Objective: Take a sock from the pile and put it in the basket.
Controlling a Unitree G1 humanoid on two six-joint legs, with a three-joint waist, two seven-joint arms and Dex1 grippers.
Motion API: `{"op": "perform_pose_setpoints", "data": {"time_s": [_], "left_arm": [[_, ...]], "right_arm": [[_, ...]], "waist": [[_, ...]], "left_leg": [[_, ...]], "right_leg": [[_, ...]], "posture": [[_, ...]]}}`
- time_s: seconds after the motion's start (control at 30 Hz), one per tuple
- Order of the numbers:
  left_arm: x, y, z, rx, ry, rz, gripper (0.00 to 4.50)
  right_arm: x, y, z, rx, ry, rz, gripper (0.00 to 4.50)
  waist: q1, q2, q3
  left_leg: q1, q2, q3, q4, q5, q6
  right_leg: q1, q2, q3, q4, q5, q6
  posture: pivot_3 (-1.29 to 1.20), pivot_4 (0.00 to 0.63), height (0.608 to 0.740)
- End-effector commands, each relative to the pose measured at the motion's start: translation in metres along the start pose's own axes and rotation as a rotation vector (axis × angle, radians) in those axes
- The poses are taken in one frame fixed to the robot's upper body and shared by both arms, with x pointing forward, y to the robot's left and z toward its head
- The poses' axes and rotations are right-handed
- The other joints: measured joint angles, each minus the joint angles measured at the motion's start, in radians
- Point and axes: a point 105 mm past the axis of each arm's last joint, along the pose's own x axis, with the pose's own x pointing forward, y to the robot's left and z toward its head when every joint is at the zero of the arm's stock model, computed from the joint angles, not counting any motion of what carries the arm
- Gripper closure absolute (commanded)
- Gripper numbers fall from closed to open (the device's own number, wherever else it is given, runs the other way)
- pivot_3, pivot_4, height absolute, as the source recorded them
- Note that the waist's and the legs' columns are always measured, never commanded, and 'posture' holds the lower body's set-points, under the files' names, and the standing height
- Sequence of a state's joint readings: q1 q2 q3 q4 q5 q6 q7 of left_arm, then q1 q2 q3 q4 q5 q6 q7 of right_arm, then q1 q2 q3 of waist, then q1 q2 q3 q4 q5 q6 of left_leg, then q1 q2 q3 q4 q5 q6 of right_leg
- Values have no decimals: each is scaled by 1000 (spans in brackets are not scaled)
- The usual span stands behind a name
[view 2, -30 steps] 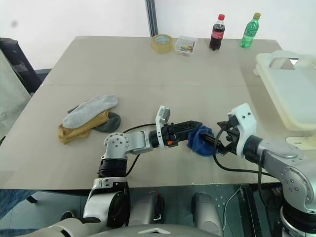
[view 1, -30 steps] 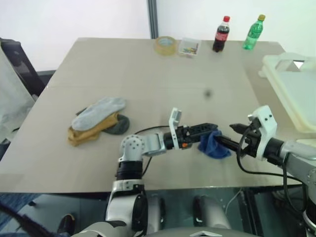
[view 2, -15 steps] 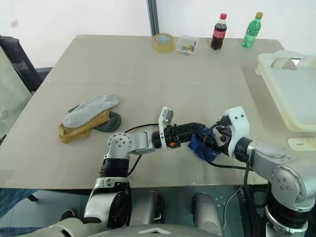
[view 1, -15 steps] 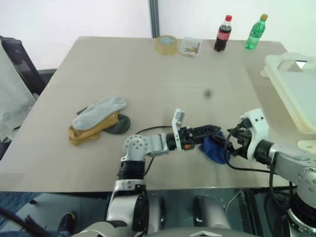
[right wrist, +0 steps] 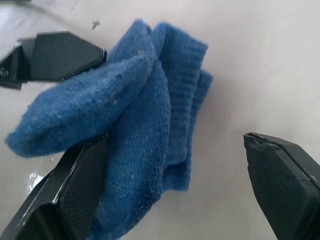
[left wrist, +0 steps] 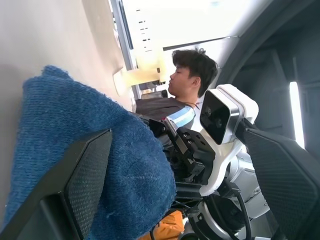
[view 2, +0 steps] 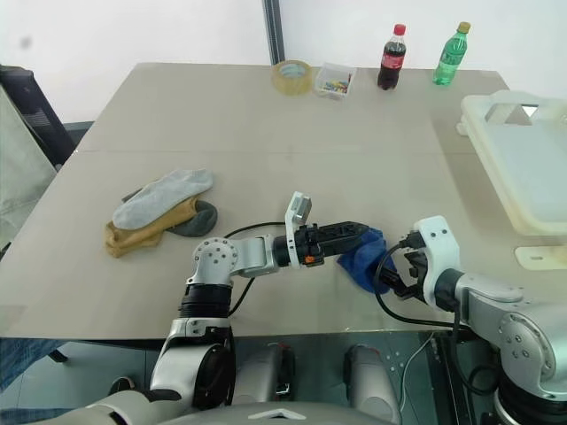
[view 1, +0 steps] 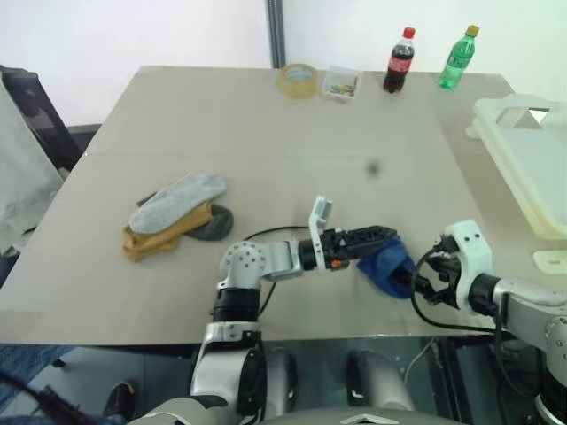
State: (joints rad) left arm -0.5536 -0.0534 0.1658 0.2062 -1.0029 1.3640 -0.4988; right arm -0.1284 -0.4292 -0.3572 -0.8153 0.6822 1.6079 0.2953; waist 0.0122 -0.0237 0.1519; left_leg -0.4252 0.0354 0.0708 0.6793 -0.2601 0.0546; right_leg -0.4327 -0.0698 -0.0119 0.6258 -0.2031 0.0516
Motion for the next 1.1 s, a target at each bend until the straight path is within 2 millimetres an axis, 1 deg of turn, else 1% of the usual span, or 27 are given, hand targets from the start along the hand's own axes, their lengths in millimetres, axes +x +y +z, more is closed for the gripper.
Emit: {"op": "perform_pose_setpoints", "data": {"time_s": [0.03,0.1,0.2,0.3,0.4,0.67,0.77,0.93,1.03,1.1], "left_arm": [[2,-5,-1,9,5,-30,0],[2,-4,-1,9,8,-31,0],[3,-4,-2,10,10,-32,0],[3,-4,-2,10,9,-33,0],[3,-4,-1,10,6,-32,0],[2,-4,0,9,-1,-29,0],[2,-4,1,10,-1,-28,0],[3,-4,1,13,-2,-28,0],[3,-4,1,13,-3,-29,0],[3,-4,1,12,-4,-29,0]], "right_arm": [[-16,5,24,-24,-122,49,93],[-18,14,31,-18,-170,117,93],[-21,18,36,-14,-196,157,93],[-22,18,38,-13,-201,166,93],[-22,24,39,-15,-205,201,93],[-15,37,39,-35,-192,221,93],[-9,35,39,-29,-185,183,93],[-2,27,32,-8,-148,103,93],[-5,14,20,11,-105,44,93],[-6,8,13,38,-85,21,93]], "waist": [[0,0,0],[-1,0,0],[0,0,0],[0,0,0],[0,0,0],[0,0,0],[0,0,0],[0,0,0],[1,0,0],[1,0,0]], "left_leg": [[0,0,0,0,0,0],[0,0,0,1,0,0],[0,0,-1,1,0,0],[0,0,-1,1,0,0],[-1,0,0,1,0,0],[0,0,0,2,0,0],[-1,0,-1,2,0,0],[-1,0,-1,2,0,0],[-1,0,-1,3,0,0],[-2,0,-1,3,0,0]], "right_leg": [[0,0,0,0,0,0],[0,0,0,0,0,0],[0,0,0,0,0,0],[0,0,-1,0,0,0],[0,0,0,0,0,0],[0,0,0,1,0,0],[0,0,0,1,0,0],[0,0,0,1,0,0],[0,0,0,1,0,0],[0,0,0,1,0,0]], "posture": [[0,150,740],[0,150,740],[0,150,740],[0,150,740],[0,150,740],[0,150,740],[0,150,740],[0,150,740],[0,150,740],[0,150,740]]}}
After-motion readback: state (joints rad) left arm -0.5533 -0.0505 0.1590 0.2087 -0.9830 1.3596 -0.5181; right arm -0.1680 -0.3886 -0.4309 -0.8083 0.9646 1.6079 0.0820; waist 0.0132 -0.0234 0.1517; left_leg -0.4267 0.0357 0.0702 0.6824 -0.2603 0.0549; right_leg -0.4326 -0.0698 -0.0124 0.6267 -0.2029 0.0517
